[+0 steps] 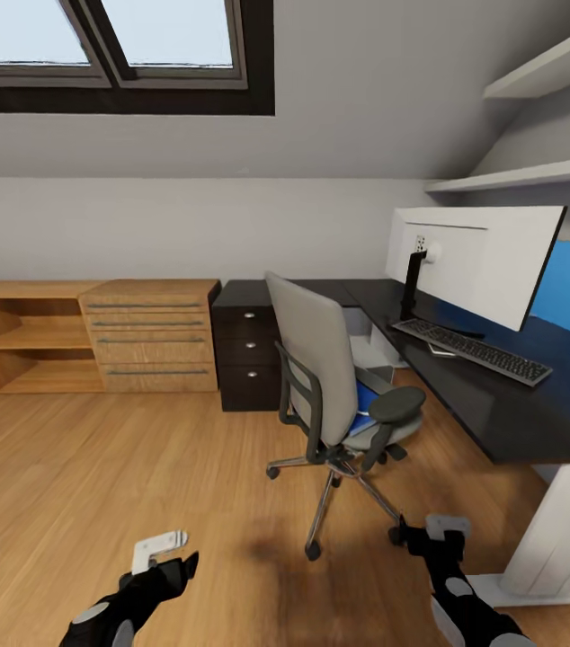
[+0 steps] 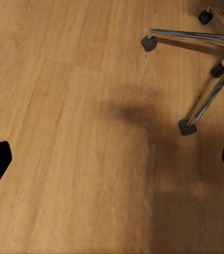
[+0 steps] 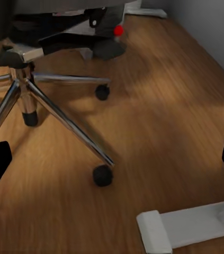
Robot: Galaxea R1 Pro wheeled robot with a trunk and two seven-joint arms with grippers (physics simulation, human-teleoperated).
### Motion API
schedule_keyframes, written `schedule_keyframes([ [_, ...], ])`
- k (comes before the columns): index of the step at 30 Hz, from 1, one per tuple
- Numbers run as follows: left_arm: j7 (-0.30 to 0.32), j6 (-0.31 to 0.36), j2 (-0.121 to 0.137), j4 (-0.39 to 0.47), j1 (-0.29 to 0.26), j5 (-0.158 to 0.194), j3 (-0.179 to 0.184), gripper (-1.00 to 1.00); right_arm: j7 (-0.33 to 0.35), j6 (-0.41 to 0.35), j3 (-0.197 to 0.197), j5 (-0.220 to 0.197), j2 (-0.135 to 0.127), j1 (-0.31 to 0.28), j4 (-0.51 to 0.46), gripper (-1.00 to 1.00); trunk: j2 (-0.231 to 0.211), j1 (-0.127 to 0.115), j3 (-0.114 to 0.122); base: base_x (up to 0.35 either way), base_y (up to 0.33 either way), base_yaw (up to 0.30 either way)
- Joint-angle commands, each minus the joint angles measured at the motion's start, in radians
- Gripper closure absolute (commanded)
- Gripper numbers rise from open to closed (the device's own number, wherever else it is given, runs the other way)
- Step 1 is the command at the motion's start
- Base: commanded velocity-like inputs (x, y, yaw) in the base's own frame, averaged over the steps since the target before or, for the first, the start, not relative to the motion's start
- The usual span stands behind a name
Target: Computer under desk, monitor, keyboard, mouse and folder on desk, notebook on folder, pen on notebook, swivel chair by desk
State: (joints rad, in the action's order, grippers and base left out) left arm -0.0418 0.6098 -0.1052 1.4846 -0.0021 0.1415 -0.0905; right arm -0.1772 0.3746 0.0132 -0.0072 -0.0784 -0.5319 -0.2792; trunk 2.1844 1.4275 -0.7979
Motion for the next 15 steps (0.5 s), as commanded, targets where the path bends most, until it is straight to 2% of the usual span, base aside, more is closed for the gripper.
schedule_keyframes([
  [1, -0.004, 0.023, -0.002, 0.006, -0.014, 0.014, 0.000, -1.00, -0.003, -0.027, 0.001, -0.002, -0.004, -0.020, -0.003, -1.00, 0.008, 0.004, -0.004, 0.000, 0.000, 0.000],
  [3, -0.003, 0.058, -0.013, 0.015, -0.064, 0.036, 0.001, -1.00, -0.002, -0.096, 0.000, -0.003, -0.011, -0.073, -0.010, -1.00, 0.022, 0.012, -0.010, 0.000, 0.000, 0.000],
  [6, -0.002, 0.078, -0.027, 0.026, -0.105, 0.068, 0.003, -1.00, -0.002, -0.152, 0.000, -0.004, -0.014, -0.119, -0.012, -1.00, 0.043, 0.023, -0.020, 0.000, 0.000, 0.000],
  [11, -0.001, 0.090, -0.038, 0.042, -0.138, 0.118, 0.007, -1.00, 0.001, -0.256, -0.001, -0.006, -0.017, -0.188, -0.010, -1.00, 0.078, 0.042, -0.036, 0.000, 0.000, 0.000],
  [15, -0.004, 0.087, -0.037, 0.045, -0.146, 0.126, 0.032, -1.00, 0.004, -0.292, -0.003, -0.011, -0.018, -0.207, -0.004, -1.00, 0.106, 0.058, -0.048, 0.000, 0.000, 0.000],
])
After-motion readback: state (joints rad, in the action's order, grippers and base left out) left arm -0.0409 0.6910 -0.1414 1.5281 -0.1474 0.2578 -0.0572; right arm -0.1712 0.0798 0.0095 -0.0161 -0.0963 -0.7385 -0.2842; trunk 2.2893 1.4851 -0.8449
